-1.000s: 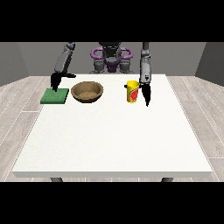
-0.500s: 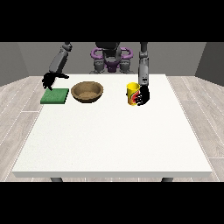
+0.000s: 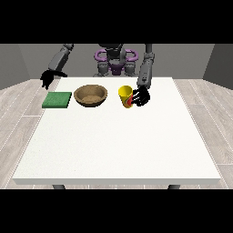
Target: Pick the cup and pour the ball into the bowl, then pick the bowl and place it on the pad
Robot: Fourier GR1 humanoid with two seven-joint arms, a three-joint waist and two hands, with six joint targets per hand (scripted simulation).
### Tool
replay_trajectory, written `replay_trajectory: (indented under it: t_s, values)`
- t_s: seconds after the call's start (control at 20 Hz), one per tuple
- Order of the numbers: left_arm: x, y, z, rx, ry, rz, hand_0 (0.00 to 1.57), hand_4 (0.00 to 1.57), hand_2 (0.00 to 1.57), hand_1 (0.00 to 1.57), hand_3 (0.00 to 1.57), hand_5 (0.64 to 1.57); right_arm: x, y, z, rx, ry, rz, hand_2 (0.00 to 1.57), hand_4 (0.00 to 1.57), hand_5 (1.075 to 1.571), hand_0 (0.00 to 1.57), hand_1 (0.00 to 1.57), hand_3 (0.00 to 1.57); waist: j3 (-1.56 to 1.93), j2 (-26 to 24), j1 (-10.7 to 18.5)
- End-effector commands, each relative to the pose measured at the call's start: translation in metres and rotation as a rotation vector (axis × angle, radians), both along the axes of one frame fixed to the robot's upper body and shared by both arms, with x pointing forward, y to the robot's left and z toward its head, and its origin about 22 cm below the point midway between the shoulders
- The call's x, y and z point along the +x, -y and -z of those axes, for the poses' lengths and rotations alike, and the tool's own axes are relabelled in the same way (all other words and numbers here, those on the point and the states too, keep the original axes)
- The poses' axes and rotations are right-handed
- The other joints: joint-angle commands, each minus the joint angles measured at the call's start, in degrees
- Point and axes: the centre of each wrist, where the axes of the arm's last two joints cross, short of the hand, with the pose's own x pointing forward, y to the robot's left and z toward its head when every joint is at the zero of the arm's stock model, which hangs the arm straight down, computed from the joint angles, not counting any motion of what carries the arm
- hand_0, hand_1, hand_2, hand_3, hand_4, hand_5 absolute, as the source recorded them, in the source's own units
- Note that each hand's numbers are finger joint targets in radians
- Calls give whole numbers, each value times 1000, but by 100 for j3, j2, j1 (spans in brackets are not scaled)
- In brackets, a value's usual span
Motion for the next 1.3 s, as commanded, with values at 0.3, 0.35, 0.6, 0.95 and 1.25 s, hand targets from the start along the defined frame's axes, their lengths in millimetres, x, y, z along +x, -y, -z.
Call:
replay_trajectory:
  t_s: [0.3,0.35,0.6,0.95,1.25]
  values:
    - [2,22,13,513,-222,-80,1437,1200,1571,1437,1571,1565,12,-18,22,12,-166,26,192,326,1548,0,0,242,-22,-1126,304]
    - [1,46,19,531,-241,-70,1433,1183,1571,1433,1571,1568,16,-17,21,32,-184,15,183,344,1550,0,0,140,-20,-1189,298]
    - [2,112,14,663,-310,19,1425,1165,1571,1425,1571,1570,-7,13,46,50,-249,125,227,384,1549,0,0,212,-35,-1680,861]
    - [4,144,-4,977,-364,94,1268,877,1571,1268,1541,1533,-59,49,87,66,-350,238,298,393,1543,0,0,224,-38,-2261,1506]
    - [-5,218,-31,1114,-346,116,176,867,1571,176,1425,1527,-65,55,92,69,-337,245,222,417,1541,0,0,296,-44,-2147,1645]
